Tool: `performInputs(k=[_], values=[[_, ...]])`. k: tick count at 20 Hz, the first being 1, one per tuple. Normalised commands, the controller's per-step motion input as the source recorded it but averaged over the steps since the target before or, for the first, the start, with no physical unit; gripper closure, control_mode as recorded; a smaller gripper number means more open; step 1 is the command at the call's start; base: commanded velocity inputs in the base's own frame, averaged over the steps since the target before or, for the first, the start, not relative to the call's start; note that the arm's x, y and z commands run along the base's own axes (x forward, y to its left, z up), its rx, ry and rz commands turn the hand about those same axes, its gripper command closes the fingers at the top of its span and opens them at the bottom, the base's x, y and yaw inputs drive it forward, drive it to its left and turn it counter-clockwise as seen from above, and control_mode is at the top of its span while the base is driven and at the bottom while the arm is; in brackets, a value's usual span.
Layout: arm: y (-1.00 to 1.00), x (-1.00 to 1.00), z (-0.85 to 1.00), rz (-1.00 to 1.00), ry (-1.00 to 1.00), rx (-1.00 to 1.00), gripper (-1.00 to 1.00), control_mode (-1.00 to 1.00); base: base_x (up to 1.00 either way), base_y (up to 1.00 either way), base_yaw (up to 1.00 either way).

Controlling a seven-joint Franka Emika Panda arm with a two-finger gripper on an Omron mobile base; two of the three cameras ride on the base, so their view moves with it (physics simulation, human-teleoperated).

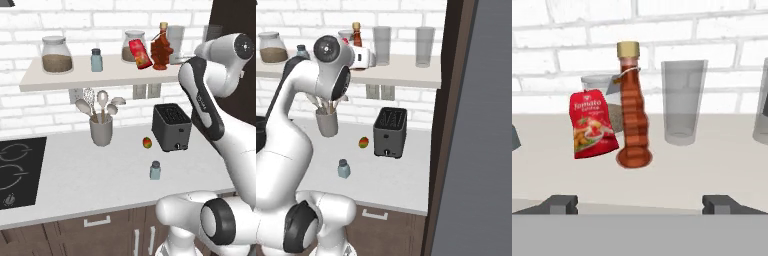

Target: Put the shaker and condiment bottle from the counter next to their counterparts in the cabinet.

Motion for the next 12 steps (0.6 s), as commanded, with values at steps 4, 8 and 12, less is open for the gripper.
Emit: performInputs(k=[4,8,12], values=[[0.0,-0.89,0.0,0.0,0.0,0.0,-1.0,-1.0,0.0,0.0,0.0],[0.1,-0.58,0.0,0.0,0.03,0.0,-1.0,-1.0,0.0,0.0,0.0],[0.05,-0.51,0.0,-0.01,0.04,0.0,-1.0,-1.0,0.0,0.0,0.0]])
